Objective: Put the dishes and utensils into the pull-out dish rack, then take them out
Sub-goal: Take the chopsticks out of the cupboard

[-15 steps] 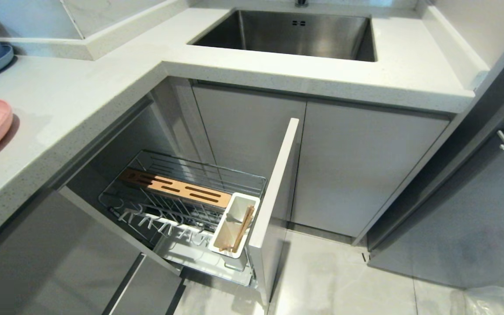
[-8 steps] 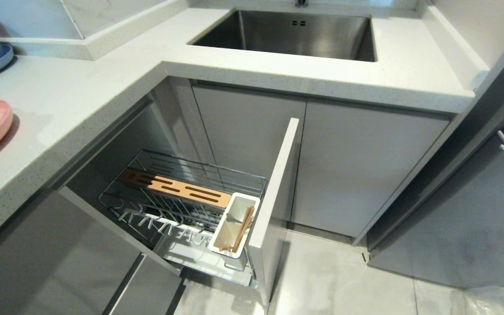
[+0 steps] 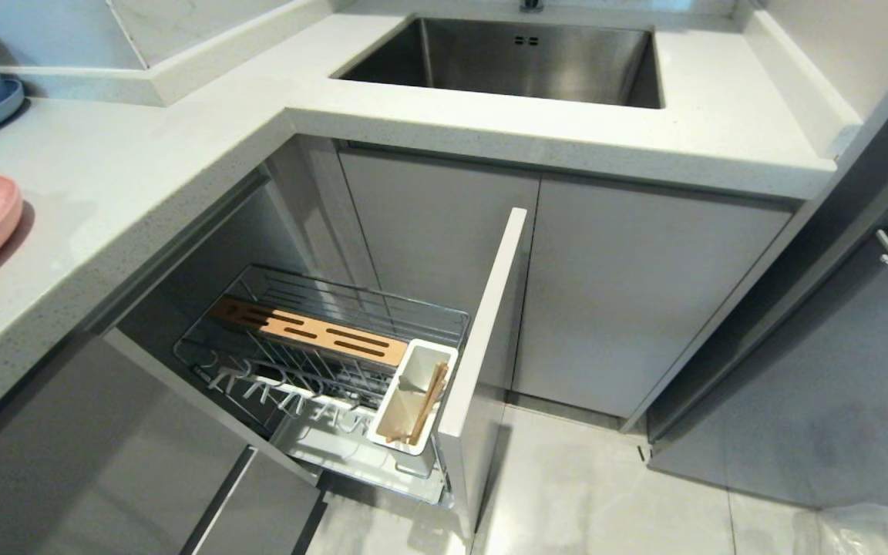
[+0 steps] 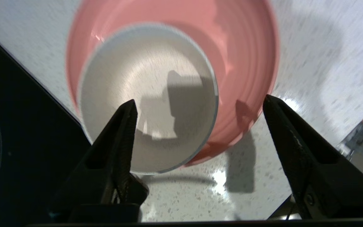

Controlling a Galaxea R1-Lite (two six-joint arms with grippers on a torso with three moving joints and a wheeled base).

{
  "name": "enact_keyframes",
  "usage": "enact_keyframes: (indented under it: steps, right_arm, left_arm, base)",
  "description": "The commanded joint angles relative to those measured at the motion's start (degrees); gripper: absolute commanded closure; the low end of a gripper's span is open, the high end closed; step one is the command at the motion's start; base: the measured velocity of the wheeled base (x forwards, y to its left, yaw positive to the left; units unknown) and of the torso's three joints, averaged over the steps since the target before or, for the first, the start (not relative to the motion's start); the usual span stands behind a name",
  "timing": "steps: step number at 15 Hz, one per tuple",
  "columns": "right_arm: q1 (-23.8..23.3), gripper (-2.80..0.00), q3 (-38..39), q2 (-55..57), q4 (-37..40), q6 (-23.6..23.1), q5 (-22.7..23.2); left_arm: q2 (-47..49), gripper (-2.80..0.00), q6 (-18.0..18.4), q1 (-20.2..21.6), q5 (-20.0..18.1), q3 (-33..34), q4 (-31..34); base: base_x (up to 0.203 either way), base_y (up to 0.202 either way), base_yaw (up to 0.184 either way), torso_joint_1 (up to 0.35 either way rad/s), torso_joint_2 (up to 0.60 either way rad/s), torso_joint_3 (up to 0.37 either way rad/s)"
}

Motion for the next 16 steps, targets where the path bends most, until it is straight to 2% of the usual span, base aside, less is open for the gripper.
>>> enact_keyframes:
  steps: [1, 4, 5, 8, 10, 12, 14, 16]
  right_arm:
    - [0.0, 0.00, 0.1, 0.0, 0.0, 0.0, 0.0]
    - [0.0, 0.00, 0.1, 0.0, 0.0, 0.0, 0.0]
    - [0.0, 0.00, 0.1, 0.0, 0.0, 0.0, 0.0]
    - [0.0, 0.00, 0.1, 0.0, 0.0, 0.0, 0.0]
    - [0.0, 0.00, 0.1, 0.0, 0.0, 0.0, 0.0]
    - [0.0, 0.00, 0.1, 0.0, 0.0, 0.0, 0.0]
    - [0.0, 0.00, 0.1, 0.0, 0.0, 0.0, 0.0]
    - [0.0, 0.00, 0.1, 0.0, 0.0, 0.0, 0.0]
  left_arm:
    - [-2.4, -2.80, -0.5, 0.0, 0.0, 0.0, -1.4]
    - [-6.4, -2.80, -3.3, -0.9, -0.3, 0.1, -4.3]
    - [-7.9, 0.00, -4.4, -2.1, -0.4, 0.1, -4.7]
    - [-12.3, 0.00, -8.9, -6.0, -0.4, 0.1, -5.2]
    - [-14.1, 0.00, -13.3, -9.8, -0.5, 0.2, -5.3]
    - [-15.7, 0.00, -20.0, -14.7, -0.5, 0.2, -5.1]
    - [-16.7, 0.00, -25.8, -21.7, -0.6, 1.4, -4.9]
    - [-16.5, 0.00, -30.3, -27.7, -1.1, 3.4, -4.0]
  base:
    - [0.000, 0.000, 0.000, 0.000, 0.00, 0.000]
    - [0.000, 0.000, 0.000, 0.000, 0.00, 0.000]
    - [0.000, 0.000, 0.000, 0.000, 0.00, 0.000]
    - [0.000, 0.000, 0.000, 0.000, 0.00, 0.000]
    - [0.000, 0.000, 0.000, 0.000, 0.00, 0.000]
    - [0.000, 0.000, 0.000, 0.000, 0.00, 0.000]
    - [0.000, 0.000, 0.000, 0.000, 0.00, 0.000]
    - [0.000, 0.000, 0.000, 0.000, 0.00, 0.000]
